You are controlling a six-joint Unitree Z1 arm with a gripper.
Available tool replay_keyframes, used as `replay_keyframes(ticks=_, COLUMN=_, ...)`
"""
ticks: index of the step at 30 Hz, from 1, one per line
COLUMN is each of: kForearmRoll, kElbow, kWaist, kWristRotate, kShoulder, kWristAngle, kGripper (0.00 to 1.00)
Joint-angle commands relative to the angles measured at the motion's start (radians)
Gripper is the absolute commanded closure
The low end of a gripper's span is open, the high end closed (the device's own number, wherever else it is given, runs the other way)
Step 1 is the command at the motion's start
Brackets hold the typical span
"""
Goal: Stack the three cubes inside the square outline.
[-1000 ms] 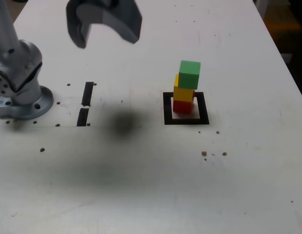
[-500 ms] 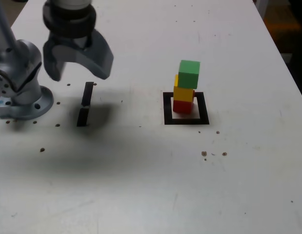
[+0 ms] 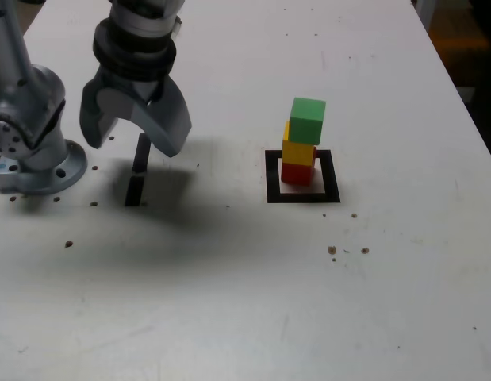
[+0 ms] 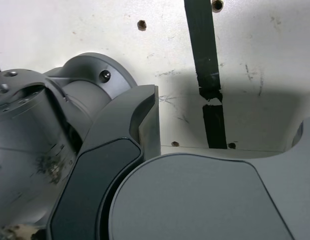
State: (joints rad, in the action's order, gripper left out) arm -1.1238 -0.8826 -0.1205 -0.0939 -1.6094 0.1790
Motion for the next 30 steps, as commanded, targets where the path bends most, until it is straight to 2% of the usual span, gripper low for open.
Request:
replay_keyframes(ticks=1, kForearmRoll=0.023, kElbow=0.016, kWaist=0.002, kWristRotate=0.017, kShoulder=0.02, kWristAngle=0.002, kGripper=0.0)
replay_keyframes(ticks=7, kForearmRoll=0.137, kElbow=0.095, kWaist=0.0, kWristRotate=0.122, kShoulder=0.054, kWristAngle=-0.007, kGripper=0.0)
replay_keyframes(ticks=13, kForearmRoll=0.135, kElbow=0.124, kWaist=-0.001, kWristRotate=0.195, kShoulder=0.052, kWristAngle=-0.037, kGripper=0.01)
replay_keyframes(ticks=18, kForearmRoll=0.135, kElbow=0.141, kWaist=-0.001, kWristRotate=0.21, kShoulder=0.046, kWristAngle=-0.059, kGripper=0.01)
replay_keyframes(ticks=30, kForearmRoll=0.146, kElbow=0.176, kWaist=-0.001, kWristRotate=0.171, kShoulder=0.085, kWristAngle=-0.015, kGripper=0.01)
